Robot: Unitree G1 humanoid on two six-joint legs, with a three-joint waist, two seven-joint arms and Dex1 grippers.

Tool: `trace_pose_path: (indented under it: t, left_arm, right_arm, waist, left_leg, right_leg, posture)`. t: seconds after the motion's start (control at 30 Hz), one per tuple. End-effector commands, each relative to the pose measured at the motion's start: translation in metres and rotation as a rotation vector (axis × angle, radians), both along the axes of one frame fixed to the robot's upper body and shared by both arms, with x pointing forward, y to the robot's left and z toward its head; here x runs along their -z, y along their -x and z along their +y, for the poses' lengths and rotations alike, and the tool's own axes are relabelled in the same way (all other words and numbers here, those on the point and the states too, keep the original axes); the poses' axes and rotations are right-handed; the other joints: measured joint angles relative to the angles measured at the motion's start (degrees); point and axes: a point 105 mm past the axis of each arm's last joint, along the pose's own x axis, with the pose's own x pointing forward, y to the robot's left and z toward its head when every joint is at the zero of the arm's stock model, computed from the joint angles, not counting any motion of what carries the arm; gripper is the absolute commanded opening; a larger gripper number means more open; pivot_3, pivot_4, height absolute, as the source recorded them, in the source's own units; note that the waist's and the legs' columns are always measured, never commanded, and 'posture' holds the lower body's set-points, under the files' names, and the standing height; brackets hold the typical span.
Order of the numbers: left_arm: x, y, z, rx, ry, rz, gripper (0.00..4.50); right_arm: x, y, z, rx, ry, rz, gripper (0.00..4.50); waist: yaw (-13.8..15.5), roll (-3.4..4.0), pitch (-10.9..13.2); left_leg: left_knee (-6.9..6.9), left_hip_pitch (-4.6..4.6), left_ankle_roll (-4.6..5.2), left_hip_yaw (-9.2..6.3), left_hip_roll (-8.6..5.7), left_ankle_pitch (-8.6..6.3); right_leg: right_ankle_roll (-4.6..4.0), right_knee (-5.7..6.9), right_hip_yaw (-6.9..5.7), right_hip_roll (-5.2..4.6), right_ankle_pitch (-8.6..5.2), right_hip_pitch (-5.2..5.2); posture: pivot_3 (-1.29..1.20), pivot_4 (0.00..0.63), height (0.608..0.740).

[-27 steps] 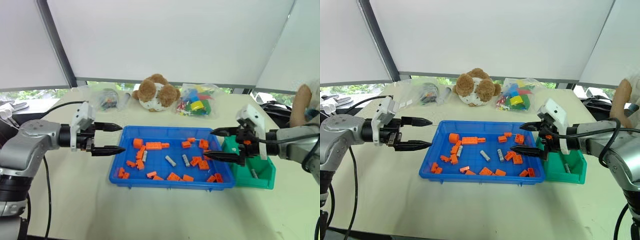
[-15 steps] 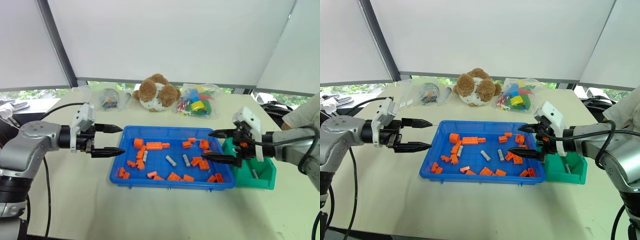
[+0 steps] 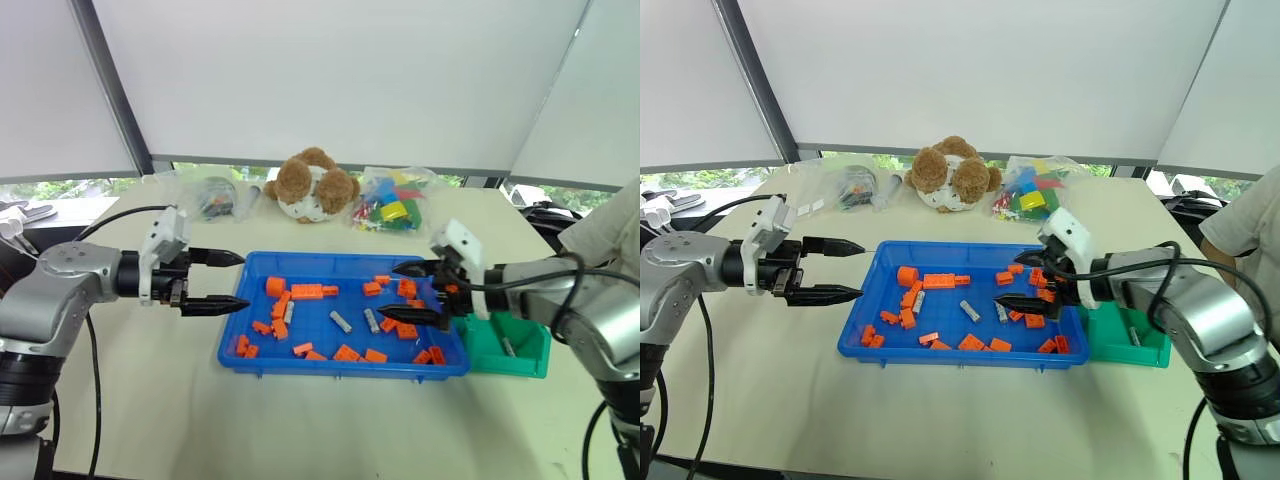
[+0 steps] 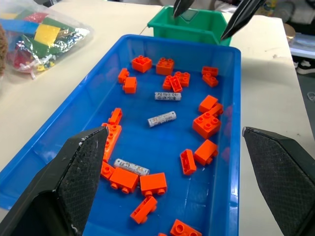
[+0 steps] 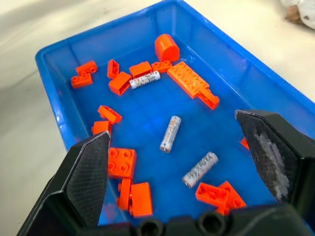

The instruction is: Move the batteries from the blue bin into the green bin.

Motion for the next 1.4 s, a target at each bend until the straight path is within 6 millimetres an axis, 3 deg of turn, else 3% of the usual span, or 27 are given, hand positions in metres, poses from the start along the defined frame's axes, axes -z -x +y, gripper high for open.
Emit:
trace_pose_path:
  t: [0.03,0.23,0.4,0.6,0.8,1.4]
  left_arm:
    - [-0.016,0.002,0.002,0.0,0.027,-0.055,4.5]
    - [-0.023,-0.002,0.0,0.007,0.045,-0.064,4.5]
    - [-0.029,-0.005,-0.001,0.011,0.047,-0.075,4.5]
    - [-0.03,-0.003,-0.001,0.003,0.041,-0.084,4.5]
    - [-0.03,-0.001,0.0,-0.006,0.032,-0.095,4.5]
    - [-0.03,0.002,-0.002,-0.017,0.032,-0.099,4.5]
  right_arm:
    - [-0.002,-0.008,0.016,-0.026,0.008,-0.049,4.42]
    - [0.017,-0.024,0.075,-0.168,0.009,-0.033,4.42]
    - [0.038,-0.042,0.107,-0.233,0.041,-0.041,4.42]
    - [0.066,-0.062,0.119,-0.243,0.13,-0.074,4.42]
    - [0.077,-0.078,0.123,-0.211,0.139,-0.066,4.42]
    - [0.109,-0.079,0.15,-0.227,0.091,0.084,4.42]
  waist:
    - [-0.1,0.0,0.0]
    - [-0.2,0.01,0.0]
    - [-0.1,0.0,0.0]
    - [-0.2,0.0,0.0]
    - [-0.6,0.0,0.0]
    - [-2.1,0.0,0.0]
  left_leg:
    - [0.0,0.0,0.0,0.01,0.0,0.0]
    - [0.01,-0.01,-0.02,0.06,0.01,0.01]
    - [0.02,-0.03,-0.14,0.07,0.01,0.08]
    - [0.04,-0.04,-0.26,0.08,0.01,0.15]
    - [0.01,-0.03,-0.3,0.08,0.02,0.17]
    - [-0.01,-0.01,-0.34,0.05,0.03,0.2]
  right_leg:
    - [0.0,0.01,0.0,0.0,0.0,-0.02]
    - [0.0,0.16,0.01,0.0,0.0,-0.13]
    - [0.0,0.22,0.0,0.0,-0.01,-0.15]
    - [0.0,0.22,0.0,-0.01,0.0,-0.14]
    - [0.0,0.25,-0.01,0.0,0.0,-0.16]
    - [0.01,0.3,-0.03,0.0,0.0,-0.15]
  posture:
    - [0.0,0.15,0.734]
    - [0.0,0.15,0.734]
    - [0.0,0.15,0.734]
    - [0.0,0.15,0.734]
    - [0.0,0.15,0.734]
    - [0.0,0.15,0.734]
